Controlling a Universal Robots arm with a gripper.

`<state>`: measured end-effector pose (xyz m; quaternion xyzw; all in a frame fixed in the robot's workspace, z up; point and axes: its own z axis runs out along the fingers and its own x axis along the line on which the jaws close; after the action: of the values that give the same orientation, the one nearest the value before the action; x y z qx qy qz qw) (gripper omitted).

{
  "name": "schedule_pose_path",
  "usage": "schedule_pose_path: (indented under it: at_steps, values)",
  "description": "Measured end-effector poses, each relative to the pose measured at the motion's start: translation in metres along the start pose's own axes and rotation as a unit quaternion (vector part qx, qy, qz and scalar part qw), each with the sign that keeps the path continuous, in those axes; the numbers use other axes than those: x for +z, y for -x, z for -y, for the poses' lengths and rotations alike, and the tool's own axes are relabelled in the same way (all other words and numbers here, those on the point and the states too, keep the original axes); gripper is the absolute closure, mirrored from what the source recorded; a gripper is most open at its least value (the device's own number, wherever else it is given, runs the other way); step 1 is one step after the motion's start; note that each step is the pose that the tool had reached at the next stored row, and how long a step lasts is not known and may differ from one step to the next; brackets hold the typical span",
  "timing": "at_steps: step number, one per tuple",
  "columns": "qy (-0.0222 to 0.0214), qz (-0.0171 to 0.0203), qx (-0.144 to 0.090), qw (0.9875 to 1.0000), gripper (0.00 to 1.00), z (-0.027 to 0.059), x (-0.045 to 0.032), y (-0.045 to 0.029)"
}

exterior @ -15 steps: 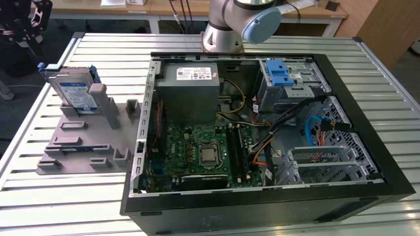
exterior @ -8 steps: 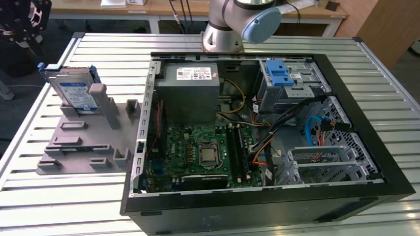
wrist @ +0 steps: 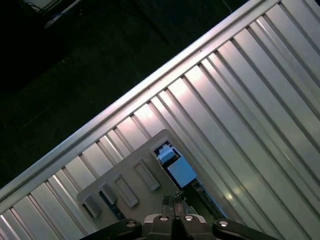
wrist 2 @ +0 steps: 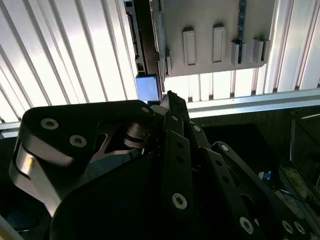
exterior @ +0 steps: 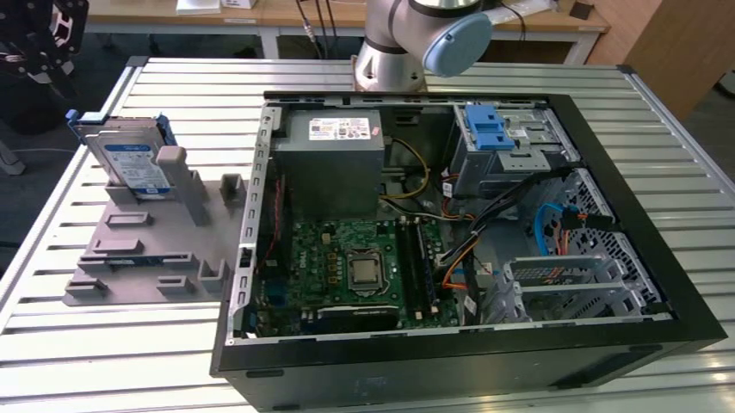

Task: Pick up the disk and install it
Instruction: 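Pick up the disk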

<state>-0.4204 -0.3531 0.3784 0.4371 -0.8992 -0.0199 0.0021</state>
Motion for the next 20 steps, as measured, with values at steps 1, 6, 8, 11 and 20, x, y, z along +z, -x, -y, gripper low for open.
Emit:
schedule_pose_path:
  at_steps: [1,6,8,11,20]
  values:
    - [0.0,-0.0002,-0.004,1.0,0.89,0.0,0.0,0.0]
    - [0.0003,-0.0009,-0.023,0.9997,0.89,0.0,0.0,0.0]
    - [0.0004,-0.0012,-0.03,0.9995,0.89,0.0,0.0,0.0]
    - [0.0005,-0.0016,-0.041,0.9991,0.89,0.0,0.0,0.0]
    - [0.0012,-0.0034,-0.09,0.9959,0.89,0.0,0.0001,0.0]
